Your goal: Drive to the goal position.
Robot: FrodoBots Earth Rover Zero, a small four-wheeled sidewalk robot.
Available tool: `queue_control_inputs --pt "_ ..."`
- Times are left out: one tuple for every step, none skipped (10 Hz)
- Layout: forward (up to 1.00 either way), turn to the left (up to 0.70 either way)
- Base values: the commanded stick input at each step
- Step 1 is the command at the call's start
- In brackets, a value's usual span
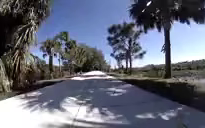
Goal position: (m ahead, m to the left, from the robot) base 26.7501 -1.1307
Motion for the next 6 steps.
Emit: queue_control_inputs --pt "1.0 0.0" --pt "1.0 0.0" --pt "1.0 0.0" --pt "1.0 0.0" --pt "1.0 0.0" --pt "1.0 0.0"
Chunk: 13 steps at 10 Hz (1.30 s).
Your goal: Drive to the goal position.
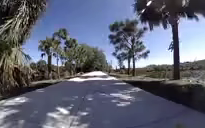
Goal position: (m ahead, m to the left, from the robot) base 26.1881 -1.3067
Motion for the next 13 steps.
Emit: queue_control_inputs --pt "1.0 0.0" --pt "1.0 0.0" --pt "1.0 0.0" --pt "1.0 0.0" --pt "1.0 0.0" --pt "1.0 0.0" --pt "1.0 0.0" --pt "1.0 0.0" --pt "1.0 0.0" --pt "1.0 0.0" --pt "1.0 0.0" --pt "1.0 0.0" --pt "1.0 0.0"
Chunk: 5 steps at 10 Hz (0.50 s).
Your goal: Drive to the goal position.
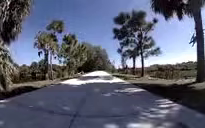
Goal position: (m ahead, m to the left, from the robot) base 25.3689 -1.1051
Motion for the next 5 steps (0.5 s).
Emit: queue_control_inputs --pt "1.0 0.0" --pt "1.0 0.0" --pt "1.0 0.0" --pt "1.0 0.0" --pt "1.0 0.0"
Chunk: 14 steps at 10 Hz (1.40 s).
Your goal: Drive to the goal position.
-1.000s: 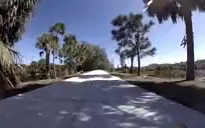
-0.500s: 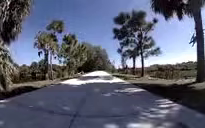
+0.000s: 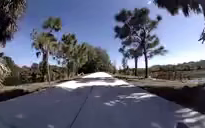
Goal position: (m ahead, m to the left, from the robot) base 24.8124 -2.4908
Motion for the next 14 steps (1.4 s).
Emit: queue_control_inputs --pt "1.0 0.0" --pt "1.0 0.0" --pt "1.0 0.0" --pt "1.0 0.0" --pt "1.0 0.0" --pt "1.0 0.0" --pt "1.0 0.0" --pt "1.0 0.0" --pt "1.0 0.0" --pt "1.0 0.0" --pt "1.0 -0.32" --pt "1.0 -0.4" --pt "1.0 -0.4" --pt "1.0 -0.4"
